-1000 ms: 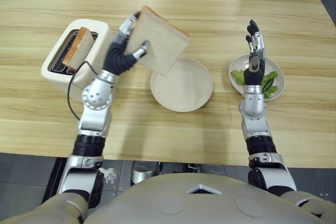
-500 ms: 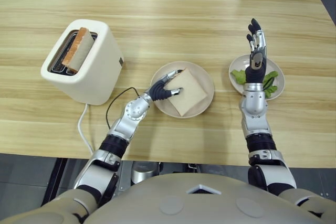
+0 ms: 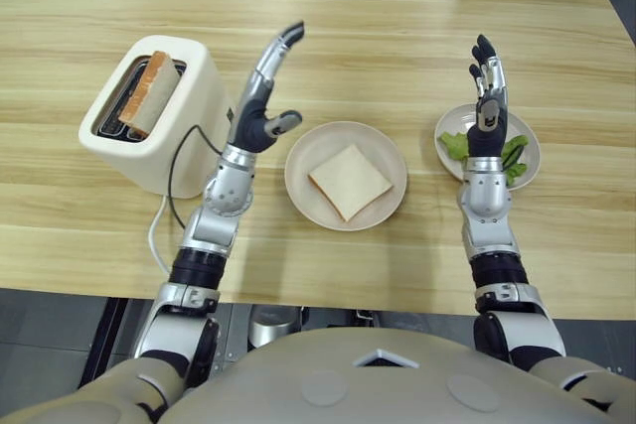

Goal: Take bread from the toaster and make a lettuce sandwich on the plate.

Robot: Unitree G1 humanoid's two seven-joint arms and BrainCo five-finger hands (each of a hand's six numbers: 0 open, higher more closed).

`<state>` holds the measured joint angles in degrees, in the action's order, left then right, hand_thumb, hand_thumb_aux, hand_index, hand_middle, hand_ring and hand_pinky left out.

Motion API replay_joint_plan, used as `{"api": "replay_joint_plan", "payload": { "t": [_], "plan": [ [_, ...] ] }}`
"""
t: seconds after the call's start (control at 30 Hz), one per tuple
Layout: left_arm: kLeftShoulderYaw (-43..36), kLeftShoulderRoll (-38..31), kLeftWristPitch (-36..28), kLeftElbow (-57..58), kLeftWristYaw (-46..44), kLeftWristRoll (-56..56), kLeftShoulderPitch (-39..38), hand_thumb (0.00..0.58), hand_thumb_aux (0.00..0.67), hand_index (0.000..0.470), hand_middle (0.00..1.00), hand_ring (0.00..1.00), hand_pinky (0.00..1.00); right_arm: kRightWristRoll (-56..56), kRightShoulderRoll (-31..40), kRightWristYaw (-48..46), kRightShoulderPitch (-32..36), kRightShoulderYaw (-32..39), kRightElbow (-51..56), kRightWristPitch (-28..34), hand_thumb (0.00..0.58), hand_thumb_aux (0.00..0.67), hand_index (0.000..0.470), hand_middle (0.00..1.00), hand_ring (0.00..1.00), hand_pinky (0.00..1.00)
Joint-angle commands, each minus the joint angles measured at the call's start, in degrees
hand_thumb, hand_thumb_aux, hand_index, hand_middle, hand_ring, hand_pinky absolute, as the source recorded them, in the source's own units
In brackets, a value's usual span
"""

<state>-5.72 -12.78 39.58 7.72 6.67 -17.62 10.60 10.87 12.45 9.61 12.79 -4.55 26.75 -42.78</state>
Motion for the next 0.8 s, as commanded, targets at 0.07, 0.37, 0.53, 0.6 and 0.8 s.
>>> {"api": "replay_joint_plan", "payload": {
  "t": [0.07, 0.37, 0.53, 0.6, 0.8],
  "plan": [
    [3.1, -0.9, 2.4, -7.4, 0.5, 0.0, -2.2, 0.000, 0.000, 0.000, 0.00, 0.00, 0.00, 13.0, 9.9, 4.8, 1.4, -0.2, 1.1, 3.6, 0.000, 0.000, 0.000, 0.00, 0.00, 0.00],
    [6.7, -2.3, 1.9, -9.3, -0.2, 2.1, -6.1, 0.000, 0.000, 0.000, 0.00, 0.00, 0.00, 36.0, 30.1, 8.5, 2.9, 10.7, 11.8, 19.4, 0.000, 0.000, 0.000, 0.00, 0.00, 0.00],
    [9.3, -3.2, 1.3, -10.2, -0.8, 4.0, -5.3, 0.000, 0.000, 0.000, 0.00, 0.00, 0.00, 40.4, 33.5, 9.6, 3.6, 16.6, 17.0, 22.9, 0.000, 0.000, 0.000, 0.00, 0.00, 0.00],
    [10.2, -3.3, 1.0, -10.3, -1.2, 4.8, -4.9, 0.000, 0.000, 0.000, 0.00, 0.00, 0.00, 40.8, 33.0, 9.4, 4.5, 18.6, 18.7, 23.3, 0.000, 0.000, 0.000, 0.00, 0.00, 0.00],
    [11.4, -3.4, 0.8, -10.8, -2.4, 6.1, -4.8, 0.000, 0.000, 0.000, 0.00, 0.00, 0.00, 43.6, 31.2, 9.8, 7.9, 25.4, 24.5, 25.3, 0.000, 0.000, 0.000, 0.00, 0.00, 0.00]
  ]
}}
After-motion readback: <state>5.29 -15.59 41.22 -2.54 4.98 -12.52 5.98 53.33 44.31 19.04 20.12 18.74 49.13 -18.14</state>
